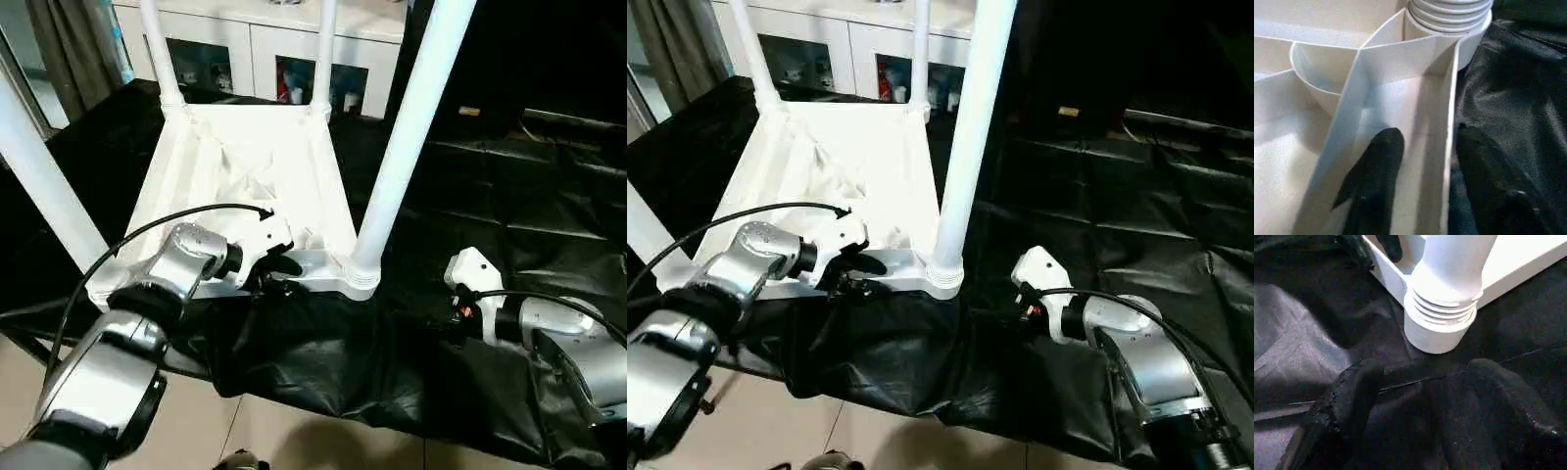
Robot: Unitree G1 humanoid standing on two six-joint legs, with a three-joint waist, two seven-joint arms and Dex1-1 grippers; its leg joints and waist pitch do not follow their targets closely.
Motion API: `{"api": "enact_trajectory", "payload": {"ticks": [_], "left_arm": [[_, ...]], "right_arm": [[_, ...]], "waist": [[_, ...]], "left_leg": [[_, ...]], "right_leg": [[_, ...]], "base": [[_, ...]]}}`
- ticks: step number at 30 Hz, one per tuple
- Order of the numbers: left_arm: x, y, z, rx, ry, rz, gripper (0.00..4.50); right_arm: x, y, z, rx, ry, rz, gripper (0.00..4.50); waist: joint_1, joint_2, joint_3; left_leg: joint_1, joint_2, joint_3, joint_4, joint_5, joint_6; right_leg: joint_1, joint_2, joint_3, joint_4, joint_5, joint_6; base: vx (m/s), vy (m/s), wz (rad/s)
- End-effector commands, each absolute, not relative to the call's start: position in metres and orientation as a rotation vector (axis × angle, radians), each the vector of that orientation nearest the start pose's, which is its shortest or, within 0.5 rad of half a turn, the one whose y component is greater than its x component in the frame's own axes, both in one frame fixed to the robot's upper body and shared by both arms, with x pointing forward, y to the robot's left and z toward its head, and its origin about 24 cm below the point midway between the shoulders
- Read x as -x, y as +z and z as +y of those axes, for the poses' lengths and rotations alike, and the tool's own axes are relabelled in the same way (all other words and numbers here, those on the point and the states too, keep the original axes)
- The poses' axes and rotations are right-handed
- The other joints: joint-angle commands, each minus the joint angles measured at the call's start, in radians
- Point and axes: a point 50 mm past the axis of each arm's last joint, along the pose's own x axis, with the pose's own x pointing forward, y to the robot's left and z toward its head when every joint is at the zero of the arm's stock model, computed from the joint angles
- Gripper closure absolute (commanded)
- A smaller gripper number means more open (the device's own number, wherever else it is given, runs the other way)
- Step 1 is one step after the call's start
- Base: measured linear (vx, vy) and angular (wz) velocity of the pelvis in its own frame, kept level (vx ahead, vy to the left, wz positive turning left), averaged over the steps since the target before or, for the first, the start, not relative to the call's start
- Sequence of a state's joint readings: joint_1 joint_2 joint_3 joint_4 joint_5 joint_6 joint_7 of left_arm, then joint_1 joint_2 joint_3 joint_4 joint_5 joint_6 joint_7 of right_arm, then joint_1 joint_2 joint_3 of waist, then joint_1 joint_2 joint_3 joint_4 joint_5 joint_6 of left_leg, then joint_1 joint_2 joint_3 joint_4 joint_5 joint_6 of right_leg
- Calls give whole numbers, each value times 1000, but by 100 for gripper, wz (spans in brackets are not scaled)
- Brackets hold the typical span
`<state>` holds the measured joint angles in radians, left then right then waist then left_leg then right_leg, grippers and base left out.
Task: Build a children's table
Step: Rotate table base, then rotate leg to tighten
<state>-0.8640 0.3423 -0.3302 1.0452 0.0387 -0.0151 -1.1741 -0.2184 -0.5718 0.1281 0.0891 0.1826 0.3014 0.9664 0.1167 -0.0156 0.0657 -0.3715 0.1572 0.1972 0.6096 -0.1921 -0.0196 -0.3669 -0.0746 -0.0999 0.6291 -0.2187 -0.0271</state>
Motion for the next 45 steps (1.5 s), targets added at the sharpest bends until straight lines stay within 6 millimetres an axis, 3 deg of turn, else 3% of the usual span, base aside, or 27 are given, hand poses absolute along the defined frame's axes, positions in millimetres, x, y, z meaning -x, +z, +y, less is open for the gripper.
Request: {"api": "enact_trajectory", "payload": {"ticks": [1, 7, 17, 18, 23, 24, 26, 29, 32, 33, 35, 38, 39, 45], "left_arm": [[-356, 68, 139, -463, -1257, 523, 262], [-358, 67, 138, -460, -1248, 526, 319], [-358, 63, 139, -481, -1235, 536, 393], [-358, 63, 139, -481, -1238, 536, 403], [-358, 64, 137, -440, -1249, 509, 436], [-357, 64, 136, -420, -1254, 494, 446], [-354, 63, 135, -384, -1274, 452, 450], [-348, 60, 134, -361, -1294, 422, 450], [-337, 52, 133, -349, -1324, 403, 450], [-335, 50, 132, -351, -1330, 403, 450], [-325, 43, 131, -362, -1356, 408, 450], [-318, 38, 130, -346, -1357, 403, 450], [-315, 36, 130, -335, -1358, 402, 450], [-299, 25, 135, -380, -1374, 470, 450]], "right_arm": [[-266, 62, -195, 298, 1001, 391, 121], [-265, 62, -194, 299, 1010, 395, 121], [-265, 62, -194, 298, 1010, 391, 121], [-265, 62, -193, 298, 1011, 390, 121], [-265, 62, -192, 263, 1010, 387, 121], [-265, 61, -192, 248, 1008, 384, 95], [-264, 61, -189, 206, 1012, 368, 88], [-263, 62, -184, 181, 1017, 342, 57], [-263, 64, -177, 165, 1033, 311, 38], [-263, 64, -176, 162, 1035, 308, 27], [-263, 64, -173, 155, 1049, 298, 6], [-264, 65, -172, 156, 1037, 281, 1], [-266, 65, -172, 156, 1025, 271, 1], [-273, 63, -172, 215, 980, 263, 1]], "waist": [[6, 8, -72], [4, 10, -71], [6, 11, -66], [8, 16, -66], [7, 14, -68], [5, 14, -69], [0, 11, -70], [-1, 11, -73], [1, 4, -73], [2, 9, -72], [-1, 2, -71], [0, 8, -71], [-2, -3, -70], [-5, -1, -66]], "left_leg": [[19, 98, -51, -75, -187, 33], [20, 99, -51, -76, -194, 34], [21, 99, -52, -79, -226, 26], [21, 98, -53, -78, -228, 25], [19, 100, -53, -79, -215, 31], [16, 100, -54, -80, -207, 35], [10, 100, -56, -80, -190, 43], [13, 99, -51, -76, -164, 64], [12, 100, -47, -75, -133, 78], [12, 101, -47, -75, -132, 78], [13, 102, -45, -78, -137, 77], [16, 102, -44, -78, -142, 69], [14, 101, -43, -79, -141, 71], [14, 96, -42, -81, -147, 63]], "right_leg": [[44, -123, 75, -82, -80, -254], [43, -123, 75, -83, -82, -259], [41, -125, 76, -96, -179, -236], [41, -127, 76, -97, -190, -234], [42, -125, 75, -94, -163, -235], [43, -124, 75, -91, -143, -241], [48, -125, 73, -85, -111, -247], [44, -126, 74, -82, -74, -255], [42, -124, 73, -81, -81, -247], [40, -124, 73, -80, -89, -243], [37, -121, 74, -80, -102, -238], [35, -121, 76, -82, -123, -226], [35, -120, 76, -83, -126, -222], [31, -119, 77, -89, -195, -195]], "base": [[0, 0, 0], [0, 0, 0], [0, 0, 0], [0, 0, 0], [0, 0, 0], [0, 0, 0], [0, 0, 0], [0, 0, 0], [0, 0, 0], [0, 0, 0], [0, 0, 0], [0, 0, 0], [0, 0, 0], [0, 0, 0]]}}
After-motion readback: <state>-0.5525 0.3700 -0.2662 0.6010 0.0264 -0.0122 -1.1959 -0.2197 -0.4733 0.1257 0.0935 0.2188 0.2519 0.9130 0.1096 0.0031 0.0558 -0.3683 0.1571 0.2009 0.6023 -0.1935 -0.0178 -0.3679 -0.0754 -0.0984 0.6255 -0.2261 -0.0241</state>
